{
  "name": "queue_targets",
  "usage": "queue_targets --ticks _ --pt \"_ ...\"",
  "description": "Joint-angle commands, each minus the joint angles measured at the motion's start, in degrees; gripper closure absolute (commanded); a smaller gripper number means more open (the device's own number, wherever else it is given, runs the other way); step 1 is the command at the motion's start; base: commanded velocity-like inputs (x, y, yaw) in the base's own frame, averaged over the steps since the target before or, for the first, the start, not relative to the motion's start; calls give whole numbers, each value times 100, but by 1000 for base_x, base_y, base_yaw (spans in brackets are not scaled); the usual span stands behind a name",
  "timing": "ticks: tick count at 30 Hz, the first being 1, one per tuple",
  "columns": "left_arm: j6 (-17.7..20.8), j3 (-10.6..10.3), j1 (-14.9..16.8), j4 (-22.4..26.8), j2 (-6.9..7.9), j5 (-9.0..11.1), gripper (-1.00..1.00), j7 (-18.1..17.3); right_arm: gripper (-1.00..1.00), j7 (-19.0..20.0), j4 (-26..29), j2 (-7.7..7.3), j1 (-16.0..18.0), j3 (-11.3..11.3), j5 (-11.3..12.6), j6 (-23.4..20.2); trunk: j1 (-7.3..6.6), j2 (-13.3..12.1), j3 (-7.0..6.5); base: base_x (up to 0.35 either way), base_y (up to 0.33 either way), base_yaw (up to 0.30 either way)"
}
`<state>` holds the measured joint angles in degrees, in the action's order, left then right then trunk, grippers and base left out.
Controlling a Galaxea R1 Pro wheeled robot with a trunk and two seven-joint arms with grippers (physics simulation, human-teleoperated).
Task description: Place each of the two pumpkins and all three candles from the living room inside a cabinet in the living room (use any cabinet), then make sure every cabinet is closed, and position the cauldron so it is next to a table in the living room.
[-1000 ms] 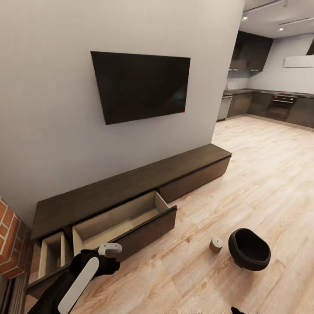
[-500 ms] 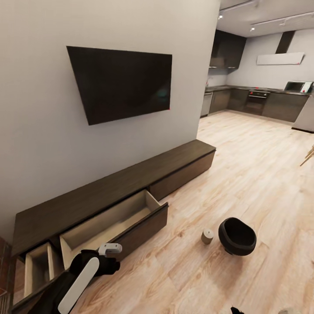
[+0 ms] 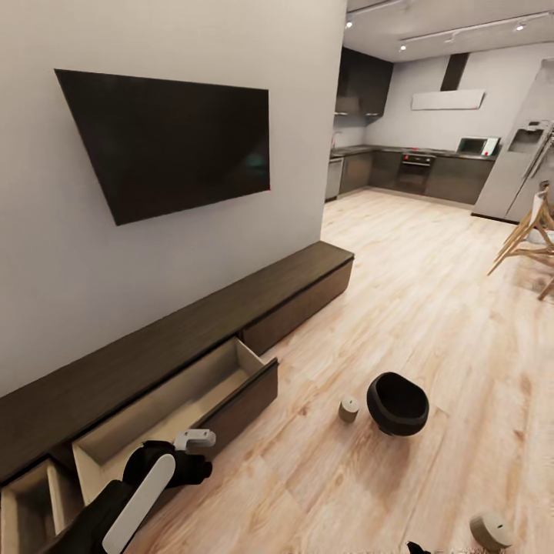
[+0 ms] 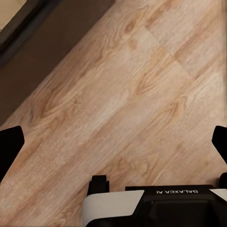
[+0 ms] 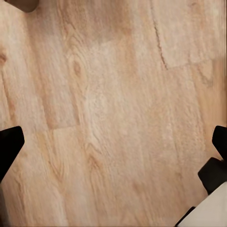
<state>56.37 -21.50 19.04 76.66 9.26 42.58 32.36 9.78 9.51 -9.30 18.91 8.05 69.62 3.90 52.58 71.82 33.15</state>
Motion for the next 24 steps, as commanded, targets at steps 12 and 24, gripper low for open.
queue_targets --ticks 12,24 --pt "6 -12 4 7 6 57 -100 60 -100 21 -11 -2 6 56 61 30 0 3 70 1 1 -245" --pt "6 -12 4 7 6 57 -100 60 -100 22 -11 -2 7 56 61 32 0 3 134 0 0 -244"
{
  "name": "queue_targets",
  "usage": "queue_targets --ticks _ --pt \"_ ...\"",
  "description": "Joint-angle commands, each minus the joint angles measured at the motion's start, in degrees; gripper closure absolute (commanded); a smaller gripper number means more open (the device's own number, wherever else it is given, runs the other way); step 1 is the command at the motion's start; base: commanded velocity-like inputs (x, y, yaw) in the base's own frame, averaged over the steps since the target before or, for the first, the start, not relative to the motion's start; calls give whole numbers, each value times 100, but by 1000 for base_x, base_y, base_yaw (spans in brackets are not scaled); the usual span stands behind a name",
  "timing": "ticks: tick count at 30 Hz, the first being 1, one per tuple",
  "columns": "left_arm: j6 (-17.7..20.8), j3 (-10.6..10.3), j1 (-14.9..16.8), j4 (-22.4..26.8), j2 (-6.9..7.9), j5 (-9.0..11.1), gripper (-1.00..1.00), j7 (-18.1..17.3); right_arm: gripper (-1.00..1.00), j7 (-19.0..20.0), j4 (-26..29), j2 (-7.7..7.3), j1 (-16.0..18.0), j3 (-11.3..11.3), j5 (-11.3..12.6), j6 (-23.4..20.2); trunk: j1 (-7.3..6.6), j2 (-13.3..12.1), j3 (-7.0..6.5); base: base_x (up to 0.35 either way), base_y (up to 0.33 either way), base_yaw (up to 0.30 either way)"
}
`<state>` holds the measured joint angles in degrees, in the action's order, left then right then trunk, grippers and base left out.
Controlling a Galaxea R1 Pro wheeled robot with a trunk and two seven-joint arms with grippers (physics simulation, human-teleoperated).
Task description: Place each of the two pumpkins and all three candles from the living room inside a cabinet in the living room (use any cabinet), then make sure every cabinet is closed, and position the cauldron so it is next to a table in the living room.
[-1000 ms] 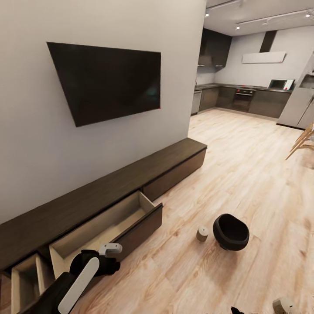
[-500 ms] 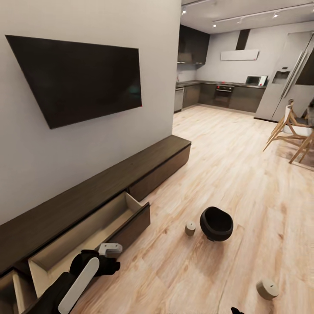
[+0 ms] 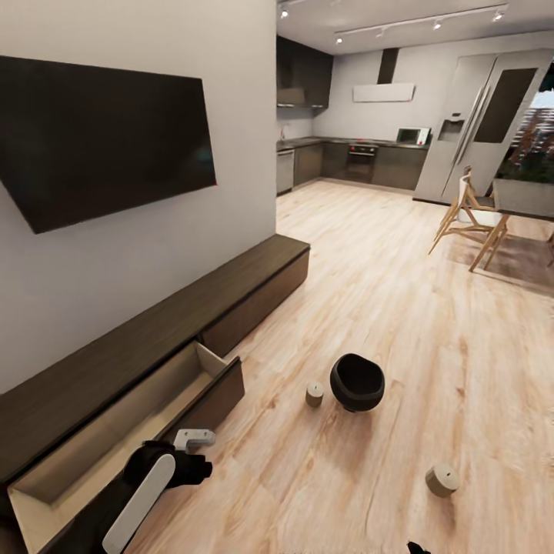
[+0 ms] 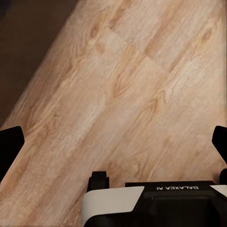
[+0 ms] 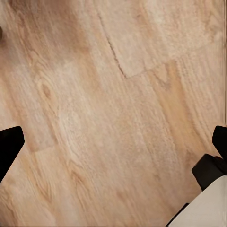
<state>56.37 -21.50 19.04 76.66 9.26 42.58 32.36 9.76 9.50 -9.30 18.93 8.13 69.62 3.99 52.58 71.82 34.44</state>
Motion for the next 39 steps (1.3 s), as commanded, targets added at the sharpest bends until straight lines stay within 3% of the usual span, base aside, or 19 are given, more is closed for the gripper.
queue_targets --ticks 1,18,39 --pt "6 -12 4 7 6 57 -100 60 -100 21 -9 -2 6 46 61 22 0 3 11 0 0 -244" --pt "6 -12 4 7 6 57 -100 60 -100 17 -9 -2 4 49 61 31 0 3 103 28 0 -240" --pt "6 -12 4 7 6 57 -100 60 -100 43 34 -2 3 65 20 56 0 3 212 146 63 -205"
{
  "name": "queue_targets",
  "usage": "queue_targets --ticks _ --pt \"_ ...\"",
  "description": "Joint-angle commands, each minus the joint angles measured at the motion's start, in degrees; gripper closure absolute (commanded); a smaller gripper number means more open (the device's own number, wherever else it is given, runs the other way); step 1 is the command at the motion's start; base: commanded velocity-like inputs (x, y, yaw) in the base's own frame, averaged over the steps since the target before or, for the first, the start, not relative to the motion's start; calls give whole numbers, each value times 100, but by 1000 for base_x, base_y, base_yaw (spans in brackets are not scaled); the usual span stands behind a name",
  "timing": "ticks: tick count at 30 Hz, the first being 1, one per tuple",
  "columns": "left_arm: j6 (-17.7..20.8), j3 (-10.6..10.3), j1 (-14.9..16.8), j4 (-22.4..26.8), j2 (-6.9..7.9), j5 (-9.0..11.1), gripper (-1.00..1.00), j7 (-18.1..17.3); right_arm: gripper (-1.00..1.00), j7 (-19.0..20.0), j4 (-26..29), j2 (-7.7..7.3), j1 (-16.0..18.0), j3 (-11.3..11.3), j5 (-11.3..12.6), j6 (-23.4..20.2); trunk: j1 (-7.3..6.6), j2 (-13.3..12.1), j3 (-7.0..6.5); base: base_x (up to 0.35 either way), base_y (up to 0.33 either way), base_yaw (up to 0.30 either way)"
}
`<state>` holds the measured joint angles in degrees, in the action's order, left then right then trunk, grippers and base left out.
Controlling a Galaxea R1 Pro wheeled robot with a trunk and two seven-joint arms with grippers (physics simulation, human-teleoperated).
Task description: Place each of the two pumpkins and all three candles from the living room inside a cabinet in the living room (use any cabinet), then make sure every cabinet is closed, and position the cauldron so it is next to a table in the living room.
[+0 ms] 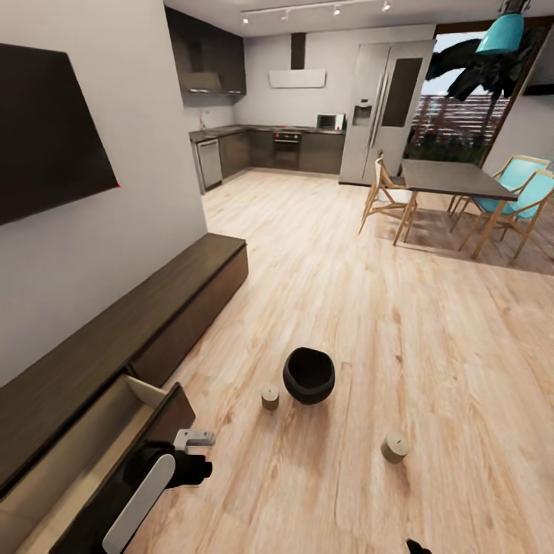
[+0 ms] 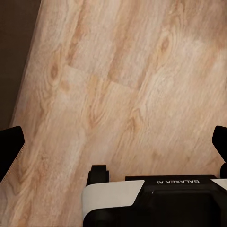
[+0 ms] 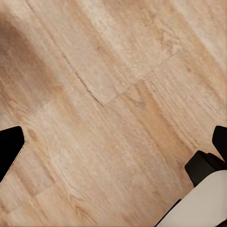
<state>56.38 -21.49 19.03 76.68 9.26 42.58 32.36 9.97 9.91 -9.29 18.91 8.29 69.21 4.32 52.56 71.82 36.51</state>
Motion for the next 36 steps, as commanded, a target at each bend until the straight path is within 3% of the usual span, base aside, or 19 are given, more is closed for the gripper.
queue_targets --ticks 1,19,36 --pt "4 -14 5 5 6 57 -100 60 -100 26 -3 -2 6 49 60 28 2 2 6 196 138 -49" --pt "4 -22 5 5 6 57 -100 52 -100 31 10 -2 5 50 57 165 2 2 -114 221 136 -25" --pt "4 -23 5 5 6 57 -100 53 -100 22 10 -2 4 50 56 166 2 2 -242 181 13 -200"
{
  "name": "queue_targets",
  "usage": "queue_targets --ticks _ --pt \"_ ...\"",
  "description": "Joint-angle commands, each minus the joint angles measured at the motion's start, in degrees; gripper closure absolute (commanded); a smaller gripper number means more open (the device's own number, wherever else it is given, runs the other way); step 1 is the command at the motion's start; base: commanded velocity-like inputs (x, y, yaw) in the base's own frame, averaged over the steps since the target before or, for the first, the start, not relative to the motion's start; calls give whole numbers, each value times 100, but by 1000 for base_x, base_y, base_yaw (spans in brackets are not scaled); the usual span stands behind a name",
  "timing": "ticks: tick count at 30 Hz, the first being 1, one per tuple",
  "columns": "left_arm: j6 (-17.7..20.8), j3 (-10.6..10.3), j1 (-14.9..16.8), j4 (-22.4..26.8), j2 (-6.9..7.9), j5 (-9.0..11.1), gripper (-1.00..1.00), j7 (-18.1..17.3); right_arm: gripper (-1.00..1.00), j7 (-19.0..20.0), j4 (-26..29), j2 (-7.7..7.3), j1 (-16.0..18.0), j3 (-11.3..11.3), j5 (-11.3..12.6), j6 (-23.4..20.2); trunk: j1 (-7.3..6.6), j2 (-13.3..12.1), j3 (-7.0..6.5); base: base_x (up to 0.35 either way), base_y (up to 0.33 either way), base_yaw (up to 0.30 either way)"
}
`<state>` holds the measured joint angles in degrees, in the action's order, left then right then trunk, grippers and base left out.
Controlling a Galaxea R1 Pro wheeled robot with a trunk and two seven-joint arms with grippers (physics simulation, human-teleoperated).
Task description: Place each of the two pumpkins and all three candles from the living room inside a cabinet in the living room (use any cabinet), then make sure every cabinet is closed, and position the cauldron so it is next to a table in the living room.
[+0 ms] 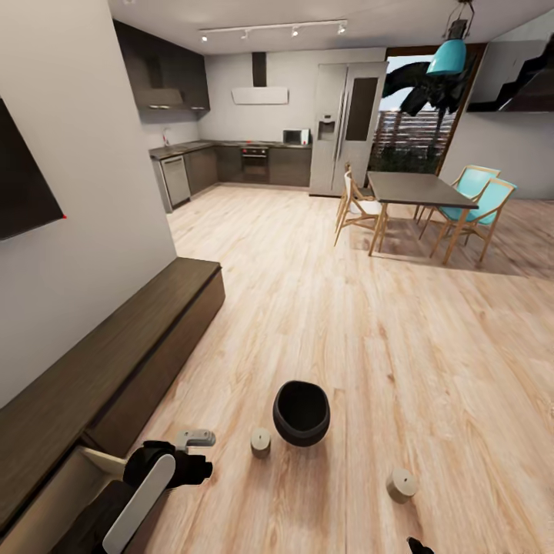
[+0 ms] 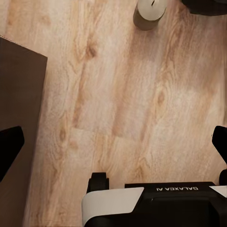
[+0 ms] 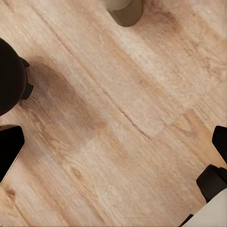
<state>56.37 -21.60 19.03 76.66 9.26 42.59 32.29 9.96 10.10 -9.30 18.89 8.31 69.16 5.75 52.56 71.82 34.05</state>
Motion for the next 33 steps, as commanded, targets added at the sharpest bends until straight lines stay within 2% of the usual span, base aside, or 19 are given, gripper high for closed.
queue_targets --ticks 1,21,33 --pt "6 -12 4 7 6 56 -100 59 -100 24 -9 -2 6 48 61 23 2 3 -2 164 0 -221" --pt "6 -17 4 13 6 56 -100 58 -100 24 -9 -2 7 48 60 23 2 3 -105 187 27 -231" --pt "6 -13 4 8 6 56 -100 58 -100 25 -8 -2 7 51 57 23 2 3 -106 42 7 -189"
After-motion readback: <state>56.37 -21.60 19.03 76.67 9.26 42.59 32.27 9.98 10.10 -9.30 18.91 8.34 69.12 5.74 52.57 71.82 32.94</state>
